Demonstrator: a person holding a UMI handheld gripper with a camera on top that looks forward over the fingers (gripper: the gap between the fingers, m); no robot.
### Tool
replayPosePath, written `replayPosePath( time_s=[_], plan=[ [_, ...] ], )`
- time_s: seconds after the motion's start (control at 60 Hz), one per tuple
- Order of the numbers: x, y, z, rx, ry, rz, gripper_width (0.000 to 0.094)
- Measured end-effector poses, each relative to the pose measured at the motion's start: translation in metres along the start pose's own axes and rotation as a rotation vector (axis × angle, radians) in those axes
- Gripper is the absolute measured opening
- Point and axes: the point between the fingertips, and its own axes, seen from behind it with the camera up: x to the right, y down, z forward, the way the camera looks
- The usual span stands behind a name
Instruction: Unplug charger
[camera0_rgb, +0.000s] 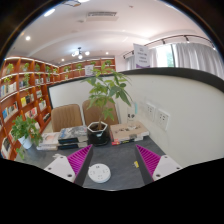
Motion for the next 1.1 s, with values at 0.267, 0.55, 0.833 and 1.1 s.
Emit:
replayPosePath(
  time_s=[0.267,0.55,0.833,1.1],
  plan=[
    [-0.119,0.051,-0.09,-0.03,-0.128,-0.09,0.0841],
    [-0.194,0.124,-0.161,-0.125,-0.218,-0.132,0.0851],
    [-0.214,0.159,-0.19,-0.168,-0.261,-0.152,0.0853],
    [-0.21,0.172,-0.192,-0.182,-0.253,-0.165,0.0839]
  ],
)
